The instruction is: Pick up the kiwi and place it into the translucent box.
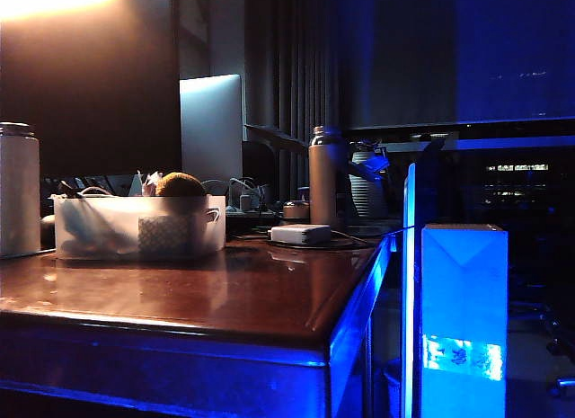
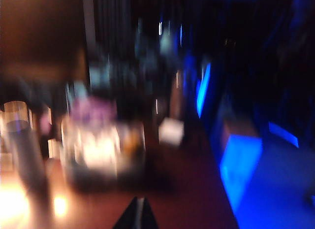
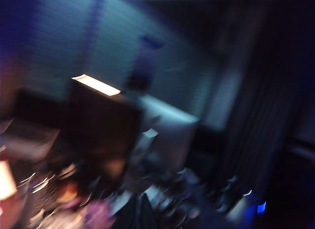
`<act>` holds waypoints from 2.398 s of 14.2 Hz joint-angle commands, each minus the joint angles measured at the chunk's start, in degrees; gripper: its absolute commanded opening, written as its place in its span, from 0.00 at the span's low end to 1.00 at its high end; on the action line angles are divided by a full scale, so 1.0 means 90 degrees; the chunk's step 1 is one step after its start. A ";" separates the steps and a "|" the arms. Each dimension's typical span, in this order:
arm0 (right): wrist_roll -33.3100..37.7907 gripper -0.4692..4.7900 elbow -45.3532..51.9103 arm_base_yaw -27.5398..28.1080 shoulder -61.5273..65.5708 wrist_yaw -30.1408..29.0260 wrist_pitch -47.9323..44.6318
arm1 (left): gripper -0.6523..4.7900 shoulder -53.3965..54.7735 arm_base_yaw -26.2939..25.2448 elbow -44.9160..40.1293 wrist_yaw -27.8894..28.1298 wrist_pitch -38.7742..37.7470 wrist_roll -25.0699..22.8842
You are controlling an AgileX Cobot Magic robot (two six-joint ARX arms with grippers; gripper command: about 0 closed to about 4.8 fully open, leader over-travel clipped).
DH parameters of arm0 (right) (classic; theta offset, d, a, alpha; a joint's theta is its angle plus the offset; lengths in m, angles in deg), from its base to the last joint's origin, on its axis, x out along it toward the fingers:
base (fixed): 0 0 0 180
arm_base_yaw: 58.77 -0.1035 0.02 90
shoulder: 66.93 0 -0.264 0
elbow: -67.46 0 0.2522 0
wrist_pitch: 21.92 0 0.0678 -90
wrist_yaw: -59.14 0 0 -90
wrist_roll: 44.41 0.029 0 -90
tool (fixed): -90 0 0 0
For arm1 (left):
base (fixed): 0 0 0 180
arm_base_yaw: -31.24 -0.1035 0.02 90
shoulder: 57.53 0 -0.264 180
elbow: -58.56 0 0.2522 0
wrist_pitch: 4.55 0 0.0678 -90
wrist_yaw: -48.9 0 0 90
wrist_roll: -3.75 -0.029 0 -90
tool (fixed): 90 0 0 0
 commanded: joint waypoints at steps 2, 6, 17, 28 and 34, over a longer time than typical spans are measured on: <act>0.0389 0.08 0.1355 -0.0002 -0.0495 -0.0005 0.0566 | 0.14 -0.1326 -0.0007 -0.1746 0.0027 0.0658 0.0022; 0.1530 0.08 0.5372 -0.0027 -0.1812 -0.0678 -0.1783 | 0.14 -0.2353 -0.0007 -0.3665 0.0022 0.1530 0.0087; 0.2220 0.08 1.2590 -0.0024 -0.5583 0.0741 -0.4682 | 0.14 -0.2494 0.0000 -0.6960 0.0602 0.4699 0.0940; 0.2596 0.08 1.4086 -0.0019 -0.5790 0.0860 -0.4641 | 0.14 -0.2489 0.0002 -0.8291 0.0981 0.5285 -0.0131; 0.2594 0.08 1.4083 -0.0027 -0.5792 0.0833 -0.4646 | 0.16 -0.2492 0.0000 -0.8291 0.0981 0.5287 -0.0104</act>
